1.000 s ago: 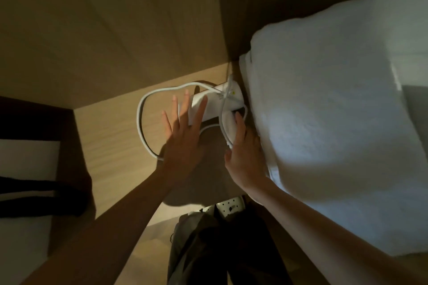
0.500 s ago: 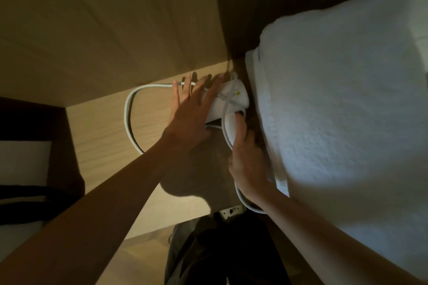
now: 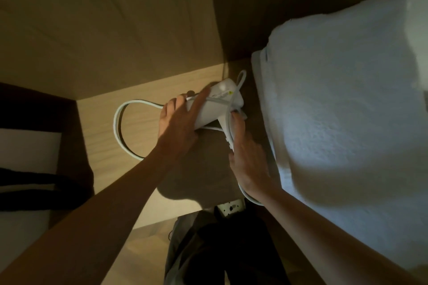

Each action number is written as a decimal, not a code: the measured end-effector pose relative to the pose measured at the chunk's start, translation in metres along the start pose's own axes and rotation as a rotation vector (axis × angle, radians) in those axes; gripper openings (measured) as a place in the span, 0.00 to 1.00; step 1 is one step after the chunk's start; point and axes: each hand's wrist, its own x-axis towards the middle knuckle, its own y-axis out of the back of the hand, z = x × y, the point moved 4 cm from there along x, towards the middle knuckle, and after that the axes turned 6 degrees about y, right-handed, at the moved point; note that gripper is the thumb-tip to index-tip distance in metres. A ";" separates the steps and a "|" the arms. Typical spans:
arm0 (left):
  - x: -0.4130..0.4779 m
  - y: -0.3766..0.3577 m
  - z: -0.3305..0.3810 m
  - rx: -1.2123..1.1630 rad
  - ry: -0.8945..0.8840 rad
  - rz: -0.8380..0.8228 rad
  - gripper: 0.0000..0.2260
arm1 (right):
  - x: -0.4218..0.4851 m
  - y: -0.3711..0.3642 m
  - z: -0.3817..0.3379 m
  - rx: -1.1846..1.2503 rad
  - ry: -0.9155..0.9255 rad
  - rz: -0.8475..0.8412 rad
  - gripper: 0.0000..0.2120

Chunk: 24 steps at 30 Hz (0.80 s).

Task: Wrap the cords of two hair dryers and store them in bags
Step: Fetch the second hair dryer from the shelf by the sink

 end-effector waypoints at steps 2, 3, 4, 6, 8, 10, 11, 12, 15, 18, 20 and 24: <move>-0.007 0.011 -0.004 -0.023 0.011 0.004 0.48 | -0.004 0.008 -0.010 0.030 0.035 -0.002 0.37; -0.011 0.018 -0.007 -0.031 0.004 0.006 0.48 | -0.005 0.014 -0.015 0.029 0.054 -0.003 0.38; -0.015 0.026 -0.009 -0.042 -0.006 0.010 0.49 | -0.007 0.019 -0.019 0.022 0.069 -0.008 0.38; -0.027 0.045 -0.011 -0.078 -0.033 0.028 0.50 | -0.010 0.032 -0.028 0.046 0.071 -0.020 0.40; -0.042 0.066 -0.012 -0.116 -0.054 0.051 0.50 | -0.017 0.049 -0.039 0.113 0.045 -0.028 0.37; -0.057 0.089 -0.010 -0.128 -0.060 0.054 0.52 | -0.025 0.071 -0.053 0.150 0.059 -0.037 0.32; -0.065 0.100 -0.008 -0.119 -0.056 0.049 0.52 | -0.030 0.083 -0.062 0.156 0.080 -0.042 0.30; -0.073 0.112 -0.006 -0.112 -0.053 0.052 0.53 | -0.033 0.094 -0.070 0.155 0.098 -0.045 0.30; -0.095 0.151 0.001 -0.150 -0.066 0.057 0.54 | -0.045 0.128 -0.096 0.149 0.106 -0.060 0.32; -0.114 0.197 0.006 -0.201 -0.143 0.091 0.49 | -0.057 0.161 -0.120 0.199 0.104 -0.087 0.34; -0.129 0.226 0.011 -0.204 -0.218 0.146 0.47 | -0.065 0.184 -0.134 0.257 0.109 -0.095 0.36; -0.161 0.272 0.021 -0.226 -0.229 0.239 0.42 | -0.083 0.227 -0.162 0.302 0.139 -0.132 0.38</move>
